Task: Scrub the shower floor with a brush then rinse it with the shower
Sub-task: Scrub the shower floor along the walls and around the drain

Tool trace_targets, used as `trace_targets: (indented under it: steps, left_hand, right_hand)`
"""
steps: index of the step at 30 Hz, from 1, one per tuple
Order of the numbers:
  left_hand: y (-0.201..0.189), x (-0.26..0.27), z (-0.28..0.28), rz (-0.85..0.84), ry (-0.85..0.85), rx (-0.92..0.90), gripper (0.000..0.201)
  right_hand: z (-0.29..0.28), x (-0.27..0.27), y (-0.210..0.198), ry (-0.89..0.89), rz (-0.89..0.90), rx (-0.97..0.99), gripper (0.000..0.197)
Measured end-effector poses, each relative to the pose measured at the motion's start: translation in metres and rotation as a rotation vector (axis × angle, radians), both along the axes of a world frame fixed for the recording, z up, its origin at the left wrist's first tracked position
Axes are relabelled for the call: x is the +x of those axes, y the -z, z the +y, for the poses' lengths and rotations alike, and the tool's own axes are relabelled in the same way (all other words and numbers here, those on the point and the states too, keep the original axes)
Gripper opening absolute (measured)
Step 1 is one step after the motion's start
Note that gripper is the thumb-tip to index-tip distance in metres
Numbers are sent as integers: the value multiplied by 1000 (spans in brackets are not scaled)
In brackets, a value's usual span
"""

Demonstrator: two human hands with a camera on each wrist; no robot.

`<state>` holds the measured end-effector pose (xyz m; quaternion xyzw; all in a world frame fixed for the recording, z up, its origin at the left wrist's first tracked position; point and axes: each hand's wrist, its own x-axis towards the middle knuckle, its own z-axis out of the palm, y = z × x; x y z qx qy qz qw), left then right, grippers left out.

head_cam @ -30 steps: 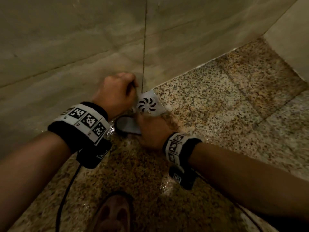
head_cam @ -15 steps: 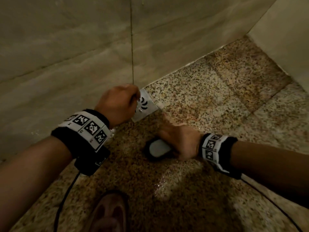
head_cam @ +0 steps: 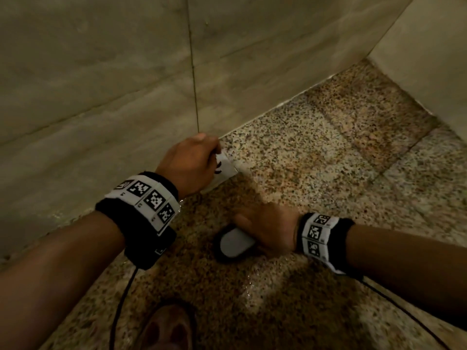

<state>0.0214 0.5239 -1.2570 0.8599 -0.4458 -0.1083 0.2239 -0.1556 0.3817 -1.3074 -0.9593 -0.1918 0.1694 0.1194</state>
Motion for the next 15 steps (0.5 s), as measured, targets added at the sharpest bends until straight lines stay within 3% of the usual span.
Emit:
trace_targets:
  steps: [2, 5, 8, 11, 15]
  left_hand:
    - [3, -3, -5, 13, 17, 3, 18]
    - [3, -11, -14, 23, 44, 0, 17]
    - [-3, -12, -19, 10, 24, -20, 18]
    - [-4, -2, -16, -18, -36, -20, 19]
    - [-1, 5, -9, -2, -96, -1, 19]
  right_hand:
    - [-3, 8, 2, 180, 48, -9, 46]
    - [-27, 44, -3, 584, -68, -65, 43]
    - [-45, 68, -12, 700, -95, -187, 45]
    - [-56, 65, -15, 881, -141, -144, 49]
    - [-74, 44, -6, 1384, -87, -40, 51]
